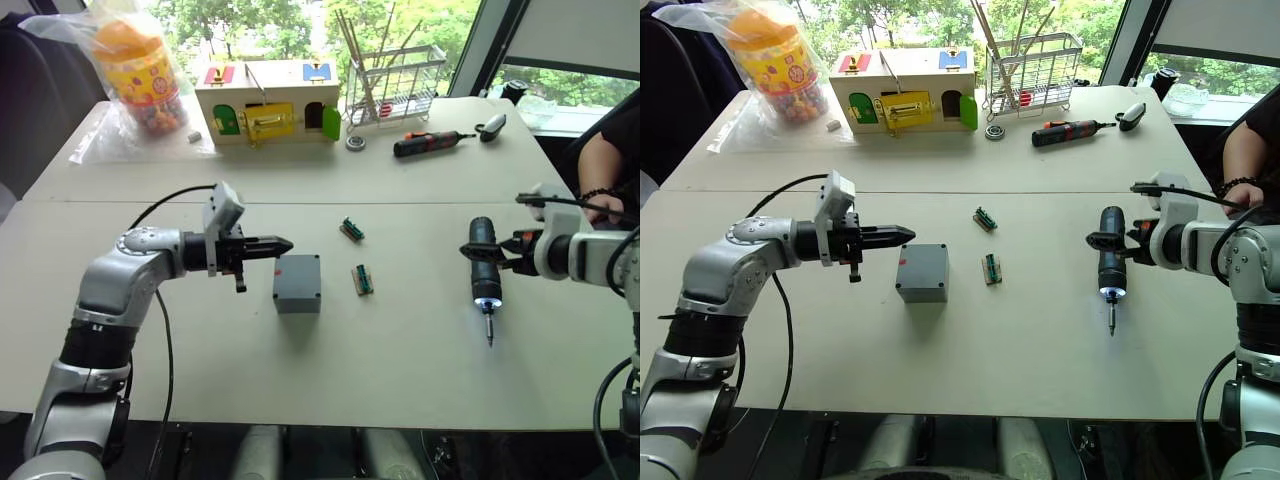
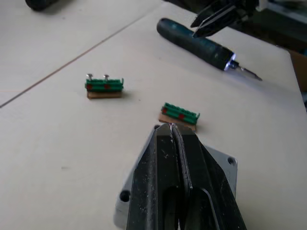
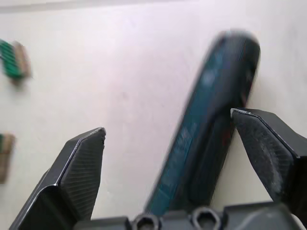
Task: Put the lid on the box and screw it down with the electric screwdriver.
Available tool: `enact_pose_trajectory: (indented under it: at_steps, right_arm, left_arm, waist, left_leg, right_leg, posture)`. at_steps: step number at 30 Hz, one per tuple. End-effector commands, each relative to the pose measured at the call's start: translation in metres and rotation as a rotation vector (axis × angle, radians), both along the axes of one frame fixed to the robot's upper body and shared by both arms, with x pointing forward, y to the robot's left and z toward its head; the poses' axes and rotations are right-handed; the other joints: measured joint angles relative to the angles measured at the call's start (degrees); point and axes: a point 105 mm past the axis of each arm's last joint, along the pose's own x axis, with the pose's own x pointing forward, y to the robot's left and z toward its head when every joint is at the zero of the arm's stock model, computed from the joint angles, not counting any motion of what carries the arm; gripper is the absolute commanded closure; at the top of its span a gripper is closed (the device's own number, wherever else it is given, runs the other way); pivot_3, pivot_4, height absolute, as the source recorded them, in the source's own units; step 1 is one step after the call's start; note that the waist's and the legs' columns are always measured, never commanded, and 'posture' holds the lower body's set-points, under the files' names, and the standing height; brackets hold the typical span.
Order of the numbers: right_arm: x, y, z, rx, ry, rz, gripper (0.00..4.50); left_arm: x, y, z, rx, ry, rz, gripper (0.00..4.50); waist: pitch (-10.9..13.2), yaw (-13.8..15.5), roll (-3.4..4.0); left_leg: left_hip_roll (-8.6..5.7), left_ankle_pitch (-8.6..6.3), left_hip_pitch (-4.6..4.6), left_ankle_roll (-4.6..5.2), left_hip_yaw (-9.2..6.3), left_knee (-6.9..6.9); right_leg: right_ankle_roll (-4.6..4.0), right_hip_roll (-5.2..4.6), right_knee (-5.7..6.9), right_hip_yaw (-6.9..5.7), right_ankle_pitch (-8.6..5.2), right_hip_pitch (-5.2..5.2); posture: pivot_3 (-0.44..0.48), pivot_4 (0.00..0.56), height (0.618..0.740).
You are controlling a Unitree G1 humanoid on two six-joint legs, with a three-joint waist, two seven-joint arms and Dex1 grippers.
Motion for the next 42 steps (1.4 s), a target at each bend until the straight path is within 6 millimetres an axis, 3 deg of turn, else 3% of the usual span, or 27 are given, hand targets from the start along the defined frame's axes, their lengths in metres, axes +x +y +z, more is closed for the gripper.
enact_pose_trajectory:
  at_steps: [1,3,7,12,16,23,28,34,37,42]
  right_arm:
    - [-0.024,0.062,0.036,0.021,-0.251,0.344,0.03]
    - [-0.041,0.094,0.022,0.0,-0.284,0.499,0.03]
    - [-0.068,0.141,-0.02,-0.02,-0.242,0.696,0.03]
    - [-0.073,0.171,-0.063,-0.005,-0.185,0.745,0.03]
    - [-0.073,0.18,-0.088,-0.035,-0.137,0.757,0.03]
    - [-0.077,0.194,-0.093,0.017,-0.1,0.79,0.03]
    - [-0.095,0.211,-0.086,0.127,-0.047,0.864,0.03]
    - [-0.101,0.212,-0.083,0.177,0.003,0.859,0.03]
    - [-0.098,0.203,-0.083,0.12,-0.014,0.836,0.03]
    - [-0.08,0.174,-0.067,0.02,-0.086,0.762,0.03]
  left_arm:
    - [0.006,0.014,-0.015,0.041,0.035,0.067,4.5]
    - [0.008,0.023,-0.042,0.166,0.055,0.091,4.5]
    - [0.005,0.026,-0.048,0.189,0.081,0.074,4.5]
    - [-0.003,0.034,-0.076,0.378,0.075,0.055,4.5]
    - [-0.009,0.018,-0.081,0.355,0.079,0.014,4.5]
    - [-0.006,0.001,-0.085,0.364,0.049,-0.031,4.5]
    - [0.013,-0.011,-0.083,0.39,-0.004,-0.078,4.5]
    - [0.027,-0.016,-0.082,0.404,-0.041,-0.094,4.5]
    - [0.029,-0.008,-0.083,0.435,-0.049,-0.081,4.5]
    - [0.03,0.026,-0.079,0.493,-0.049,-0.004,4.5]
  waist:
    - [-0.01,0.08,0.0]
    - [-0.04,0.1,-0.05]
    - [0.08,0.37,-0.23]
    - [0.09,0.53,-0.29]
    - [0.08,0.58,-0.3]
    - [0.08,0.51,-0.31]
    - [0.08,0.61,-0.33]
    - [0.07,0.29,-0.33]
    - [0.07,0.12,-0.33]
    - [0.07,0.0,-0.33]
  left_leg:
    - [0.01,0.0,0.02,0.0,-0.04,-0.02]
    - [0.03,0.01,0.03,-0.01,-0.12,-0.06]
    - [0.0,0.07,-0.04,-0.12,-0.16,0.01]
    - [-0.12,0.16,-0.02,-0.28,-0.2,0.21]
    - [-0.12,0.18,0.02,-0.32,-0.21,0.19]
    - [-0.11,0.2,0.03,-0.35,-0.25,0.21]
    - [-0.15,0.2,0.03,-0.35,-0.27,0.26]
    - [-0.15,0.2,0.03,-0.35,-0.28,0.26]
    - [-0.15,0.2,0.03,-0.35,-0.29,0.26]
    - [-0.15,0.2,0.03,-0.35,-0.29,0.26]
  right_leg:
    - [0.0,0.02,0.0,-0.02,0.0,0.02]
    - [0.0,0.05,-0.01,-0.09,0.0,0.04]
    - [-0.01,-0.01,0.09,-0.1,0.0,-0.03]
    - [0.02,-0.13,0.27,-0.11,0.01,0.03]
    - [0.02,-0.13,0.4,-0.1,0.01,-0.02]
    - [0.02,-0.08,0.49,-0.11,0.01,-0.03]
    - [0.02,-0.08,0.51,-0.15,0.01,-0.01]
    - [0.02,-0.07,0.52,-0.15,0.01,-0.02]
    - [0.02,-0.07,0.53,-0.15,0.01,-0.04]
    - [0.02,-0.05,0.56,-0.15,0.01,-0.06]
  posture:
    - [0.0,0.15,0.74]
    - [0.0,0.15,0.74]
    - [0.0,0.15,0.74]
    - [0.0,0.15,0.74]
    - [0.0,0.15,0.74]
    - [0.0,0.15,0.74]
    - [0.0,0.15,0.74]
    - [0.0,0.15,0.74]
    - [0.0,0.15,0.74]
    - [0.0,0.15,0.74]
